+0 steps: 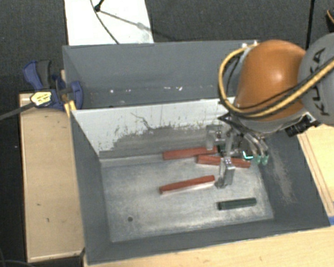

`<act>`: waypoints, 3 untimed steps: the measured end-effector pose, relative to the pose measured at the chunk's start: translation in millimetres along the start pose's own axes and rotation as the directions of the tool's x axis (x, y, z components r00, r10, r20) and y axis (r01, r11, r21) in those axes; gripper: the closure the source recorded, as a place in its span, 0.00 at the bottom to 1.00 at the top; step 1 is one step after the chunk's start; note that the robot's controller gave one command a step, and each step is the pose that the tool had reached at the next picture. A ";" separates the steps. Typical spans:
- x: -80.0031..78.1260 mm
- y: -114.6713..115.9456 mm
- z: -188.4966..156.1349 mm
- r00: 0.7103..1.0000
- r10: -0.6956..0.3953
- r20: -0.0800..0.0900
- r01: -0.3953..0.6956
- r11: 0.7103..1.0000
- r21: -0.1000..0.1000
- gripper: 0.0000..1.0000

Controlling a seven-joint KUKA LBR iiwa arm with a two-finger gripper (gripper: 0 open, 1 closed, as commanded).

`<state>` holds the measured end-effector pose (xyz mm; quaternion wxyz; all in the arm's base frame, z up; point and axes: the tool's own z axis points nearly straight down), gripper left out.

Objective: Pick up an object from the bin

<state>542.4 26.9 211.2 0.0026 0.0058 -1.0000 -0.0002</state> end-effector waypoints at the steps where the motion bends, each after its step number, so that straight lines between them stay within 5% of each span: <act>1: -25.7 9.7 145.0 0.999 -0.053 0.001 0.053 0.999 0.000 0.00; 2: -27.6 9.8 140.3 0.999 -0.051 0.008 0.051 0.999 0.000 1.00; 3: -23.5 20.0 -45.7 0.998 -0.061 0.017 0.061 0.998 0.001 1.00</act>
Offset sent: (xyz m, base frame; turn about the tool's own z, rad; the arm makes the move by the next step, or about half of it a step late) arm 0.0260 0.0102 -0.1412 -0.0548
